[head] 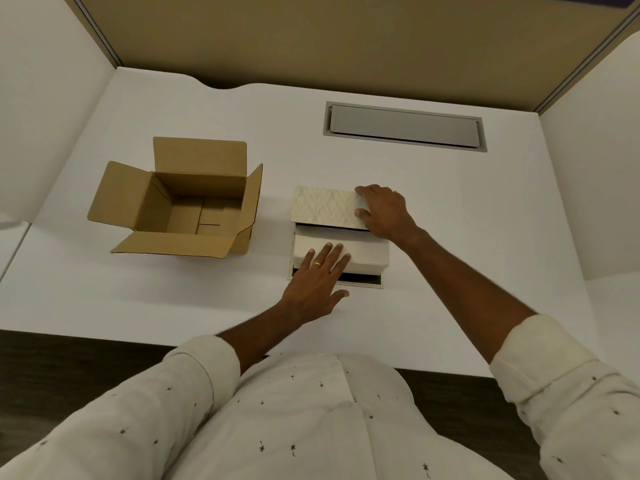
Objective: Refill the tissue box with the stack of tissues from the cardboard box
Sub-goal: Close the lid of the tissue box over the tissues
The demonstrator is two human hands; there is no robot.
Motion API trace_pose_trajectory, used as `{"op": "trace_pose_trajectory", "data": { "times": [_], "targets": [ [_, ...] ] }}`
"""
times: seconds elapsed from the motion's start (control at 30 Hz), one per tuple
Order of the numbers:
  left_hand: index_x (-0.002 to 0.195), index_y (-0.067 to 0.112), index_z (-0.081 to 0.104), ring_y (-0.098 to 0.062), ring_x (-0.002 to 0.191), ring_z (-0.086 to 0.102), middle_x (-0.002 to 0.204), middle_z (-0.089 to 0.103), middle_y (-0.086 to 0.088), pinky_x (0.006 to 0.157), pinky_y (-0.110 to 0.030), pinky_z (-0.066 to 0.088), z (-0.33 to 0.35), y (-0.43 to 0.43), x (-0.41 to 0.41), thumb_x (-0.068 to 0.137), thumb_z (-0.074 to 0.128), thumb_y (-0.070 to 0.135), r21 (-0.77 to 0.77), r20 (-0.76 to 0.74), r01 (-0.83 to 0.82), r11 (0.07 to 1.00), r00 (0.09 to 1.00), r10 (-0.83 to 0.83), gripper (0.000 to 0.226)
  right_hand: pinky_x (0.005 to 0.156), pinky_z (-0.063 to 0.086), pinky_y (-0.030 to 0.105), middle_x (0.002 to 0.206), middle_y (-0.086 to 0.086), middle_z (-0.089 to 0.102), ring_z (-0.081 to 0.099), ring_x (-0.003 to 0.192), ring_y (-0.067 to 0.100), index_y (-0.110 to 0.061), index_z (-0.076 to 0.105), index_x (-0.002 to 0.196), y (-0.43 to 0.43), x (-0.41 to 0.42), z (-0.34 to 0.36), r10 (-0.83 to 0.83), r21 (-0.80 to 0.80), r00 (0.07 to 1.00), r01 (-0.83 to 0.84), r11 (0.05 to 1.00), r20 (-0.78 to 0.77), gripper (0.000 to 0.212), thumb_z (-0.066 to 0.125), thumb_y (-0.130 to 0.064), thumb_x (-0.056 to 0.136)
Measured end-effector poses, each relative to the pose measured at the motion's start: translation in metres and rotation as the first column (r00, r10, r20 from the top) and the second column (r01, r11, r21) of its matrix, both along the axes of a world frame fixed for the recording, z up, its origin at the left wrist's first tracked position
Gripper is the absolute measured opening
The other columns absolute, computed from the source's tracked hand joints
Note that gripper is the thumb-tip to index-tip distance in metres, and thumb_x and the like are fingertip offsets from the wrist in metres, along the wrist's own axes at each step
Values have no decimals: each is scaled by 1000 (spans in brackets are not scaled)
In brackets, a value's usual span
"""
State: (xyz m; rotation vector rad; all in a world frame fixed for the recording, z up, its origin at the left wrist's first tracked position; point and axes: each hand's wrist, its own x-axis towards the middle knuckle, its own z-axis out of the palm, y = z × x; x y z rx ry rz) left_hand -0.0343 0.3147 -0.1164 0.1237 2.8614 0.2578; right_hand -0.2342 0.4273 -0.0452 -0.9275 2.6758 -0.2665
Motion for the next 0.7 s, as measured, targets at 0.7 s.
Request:
{"op": "trace_pose_trajectory", "data": {
  "times": [0.7],
  "targets": [
    [157,12,29,-28,157,12,167,25,-12,127,-50,18,-2,-44,34,102,49,33,60,-406,113,992,911,-79,62,117,30,43,158,5,43,39,146,23,-16,40,152,47,92,-27,39,-83,996,-45,996,-75,84,81,-30,80]
  ]
}}
